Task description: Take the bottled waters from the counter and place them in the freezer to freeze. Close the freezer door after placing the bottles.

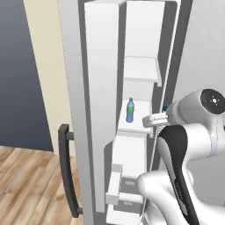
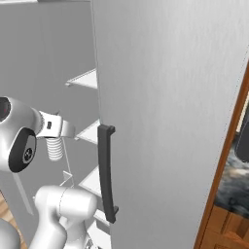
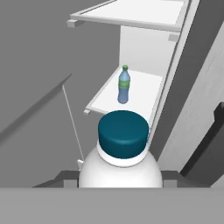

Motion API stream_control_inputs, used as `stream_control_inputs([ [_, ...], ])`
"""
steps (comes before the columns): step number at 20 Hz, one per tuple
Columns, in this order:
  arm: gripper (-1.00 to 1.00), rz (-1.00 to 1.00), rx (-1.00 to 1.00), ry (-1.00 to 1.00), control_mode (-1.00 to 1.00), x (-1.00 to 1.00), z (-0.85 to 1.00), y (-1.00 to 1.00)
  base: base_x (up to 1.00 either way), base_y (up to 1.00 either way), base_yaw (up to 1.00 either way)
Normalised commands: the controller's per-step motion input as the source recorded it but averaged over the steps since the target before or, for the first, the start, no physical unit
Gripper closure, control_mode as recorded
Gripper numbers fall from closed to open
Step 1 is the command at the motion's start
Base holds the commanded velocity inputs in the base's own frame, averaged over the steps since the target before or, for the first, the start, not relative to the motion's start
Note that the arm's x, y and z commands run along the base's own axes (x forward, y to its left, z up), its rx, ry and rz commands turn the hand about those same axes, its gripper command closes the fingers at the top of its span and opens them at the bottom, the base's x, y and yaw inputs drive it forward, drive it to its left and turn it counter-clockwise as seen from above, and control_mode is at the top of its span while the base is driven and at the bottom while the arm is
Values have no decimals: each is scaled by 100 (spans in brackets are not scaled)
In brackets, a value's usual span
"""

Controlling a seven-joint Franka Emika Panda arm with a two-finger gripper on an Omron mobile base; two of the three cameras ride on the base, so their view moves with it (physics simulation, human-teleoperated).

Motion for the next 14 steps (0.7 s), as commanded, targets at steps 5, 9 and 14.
stream_control_inputs([
  [5, 100, 0, 0, 0, 100, 0, 0, 0, 23, 24, 0],
  [9, 100, 0, 0, 0, 100, 0, 0, 0, 16, 29, 0],
  [14, 100, 0, 0, 0, 100, 0, 0, 0, 14, 20, 0],
])
